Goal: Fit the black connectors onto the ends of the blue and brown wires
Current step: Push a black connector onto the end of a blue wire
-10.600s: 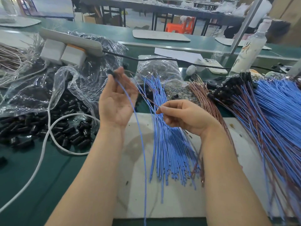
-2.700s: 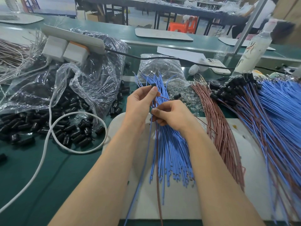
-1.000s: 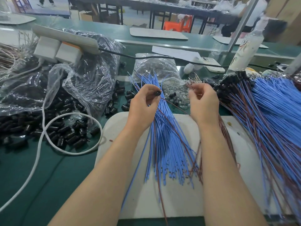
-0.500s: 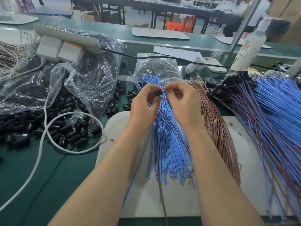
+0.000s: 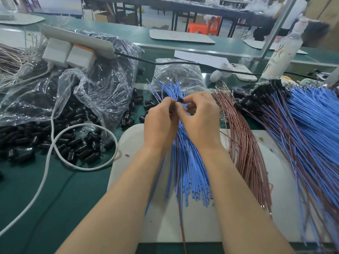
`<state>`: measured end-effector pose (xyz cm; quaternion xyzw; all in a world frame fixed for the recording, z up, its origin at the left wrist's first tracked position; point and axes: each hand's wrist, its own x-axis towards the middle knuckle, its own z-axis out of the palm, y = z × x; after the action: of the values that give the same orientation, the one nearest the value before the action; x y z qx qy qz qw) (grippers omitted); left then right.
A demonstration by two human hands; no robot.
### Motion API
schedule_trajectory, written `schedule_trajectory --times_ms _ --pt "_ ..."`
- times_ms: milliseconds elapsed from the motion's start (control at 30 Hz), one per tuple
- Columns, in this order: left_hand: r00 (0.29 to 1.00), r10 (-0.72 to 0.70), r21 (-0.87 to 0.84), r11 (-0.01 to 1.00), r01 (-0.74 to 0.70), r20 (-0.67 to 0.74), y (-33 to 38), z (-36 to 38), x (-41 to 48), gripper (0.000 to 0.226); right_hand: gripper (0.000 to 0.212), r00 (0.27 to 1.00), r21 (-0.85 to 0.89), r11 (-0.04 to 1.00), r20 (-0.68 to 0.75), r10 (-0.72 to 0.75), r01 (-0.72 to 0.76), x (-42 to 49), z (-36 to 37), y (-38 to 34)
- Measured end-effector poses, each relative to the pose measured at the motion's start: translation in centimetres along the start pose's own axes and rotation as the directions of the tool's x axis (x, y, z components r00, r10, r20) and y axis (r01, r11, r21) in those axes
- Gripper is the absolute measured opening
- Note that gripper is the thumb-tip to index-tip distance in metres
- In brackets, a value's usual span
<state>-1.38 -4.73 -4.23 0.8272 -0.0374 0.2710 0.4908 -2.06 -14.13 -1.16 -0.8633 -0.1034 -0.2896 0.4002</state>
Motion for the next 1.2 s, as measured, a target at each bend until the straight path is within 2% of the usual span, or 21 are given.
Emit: schedule_trajectory --times_ms 267,400,500,767,900,1200 --pt "1.000 -0.012 0.012 1.000 0.012 -0.003 0.8 -0.1 -0.1 0.010 0.012 1.000 0.013 1.000 -0.008 0.011 -0.011 -0.1 -0.1 -0.2" --pt "1.000 -0.019 0.028 0.999 0.019 -0.004 0.6 -0.3 0.0 0.009 0.013 0.997 0.032 0.999 0.068 0.023 -0.025 0.0 -0.2 -0.2" --pt "1.000 -0.006 0.036 0.999 0.007 -0.010 0.4 -0.5 0.1 0.009 0.014 0.989 0.066 0.995 0.134 0.059 -0.068 0.4 -0.9 -0.2" --pt "1.000 -0.003 0.079 0.997 0.004 -0.018 0.1 -0.4 0.3 0.008 0.015 0.990 0.220 0.971 0.129 0.062 -0.089 1.0 -2.7 -0.4" --pt "1.000 0.023 0.090 0.996 -0.022 -0.007 0.2 -0.5 0.3 0.011 0.014 0.988 0.171 0.983 0.152 0.041 -0.067 0.8 -2.5 -0.4" --pt "0.999 0.043 0.147 0.988 -0.042 -0.004 0.3 -0.5 0.2 0.015 0.012 0.994 0.043 0.999 0.108 0.002 -0.007 0.6 -2.2 -0.4"
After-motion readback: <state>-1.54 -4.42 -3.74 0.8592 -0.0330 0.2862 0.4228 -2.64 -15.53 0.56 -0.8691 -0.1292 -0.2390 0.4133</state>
